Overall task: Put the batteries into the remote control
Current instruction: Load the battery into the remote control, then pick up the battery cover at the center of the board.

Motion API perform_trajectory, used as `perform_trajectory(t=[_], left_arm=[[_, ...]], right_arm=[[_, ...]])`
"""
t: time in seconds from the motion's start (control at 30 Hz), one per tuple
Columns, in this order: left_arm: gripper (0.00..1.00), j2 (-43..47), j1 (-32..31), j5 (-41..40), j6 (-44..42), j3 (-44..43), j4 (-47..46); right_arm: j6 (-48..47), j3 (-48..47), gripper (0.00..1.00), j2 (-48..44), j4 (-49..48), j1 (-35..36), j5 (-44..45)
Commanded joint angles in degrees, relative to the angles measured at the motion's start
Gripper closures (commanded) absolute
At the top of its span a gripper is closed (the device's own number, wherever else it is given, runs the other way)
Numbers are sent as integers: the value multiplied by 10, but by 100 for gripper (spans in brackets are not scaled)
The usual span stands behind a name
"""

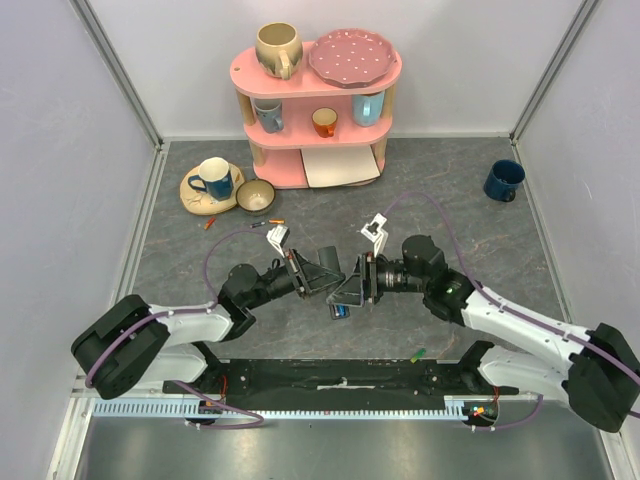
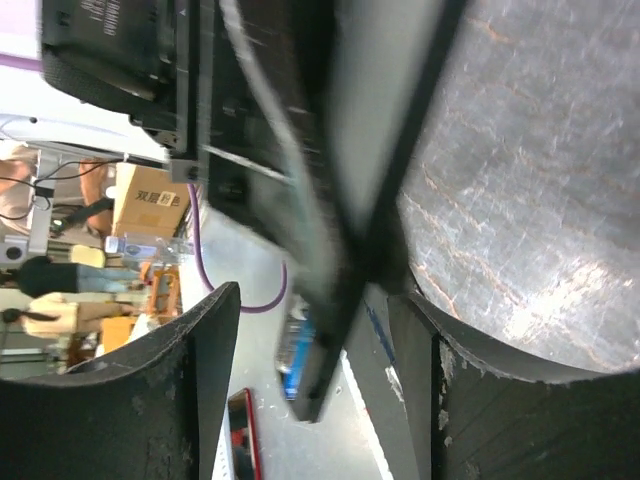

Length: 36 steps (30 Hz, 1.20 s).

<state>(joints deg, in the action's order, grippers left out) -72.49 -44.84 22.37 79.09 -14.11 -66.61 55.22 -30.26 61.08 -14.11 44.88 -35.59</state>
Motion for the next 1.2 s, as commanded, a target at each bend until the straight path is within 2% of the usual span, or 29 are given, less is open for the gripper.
perform_trajectory(t=[0.0,0.1,0.17,0.2,0.23,0.3,0.37,0.47,0.57,0.67,0.8,0.93,1.17], left_arm=[[98,0,14,-39,-46,-28,36],[98,-14,43,-29,-52,-50,55],[98,-20,69,-23,-47,-51,56],[98,-21,78,-22,-45,-49,57],[98,-20,94,-20,-41,-46,60],[98,-15,110,-10,-32,-34,55],[98,2,129,7,-32,-26,56],[98,51,135,14,-42,-5,86],[98,95,136,20,-50,22,120],[98,153,136,20,-47,60,143],[98,237,136,16,-50,96,183],[98,284,136,11,-59,109,220],[98,300,136,20,-72,109,235]], right_arm=[[-107,-100,31,-40,166,-3,18],[-186,-162,30,-59,292,-10,37],[-245,-210,29,-68,358,-12,85],[-261,-225,29,-70,422,-13,114],[-272,-252,29,-69,454,-13,219],[-282,-258,29,-69,511,-13,340],[-282,-235,29,-64,518,-13,501],[-281,-198,29,-24,504,-17,583],[-276,-188,28,51,485,-39,586],[-281,-180,26,114,451,-80,537],[-290,-174,25,167,406,-119,512],[-302,-173,25,203,379,-146,488],[-311,-176,27,261,341,-155,439]])
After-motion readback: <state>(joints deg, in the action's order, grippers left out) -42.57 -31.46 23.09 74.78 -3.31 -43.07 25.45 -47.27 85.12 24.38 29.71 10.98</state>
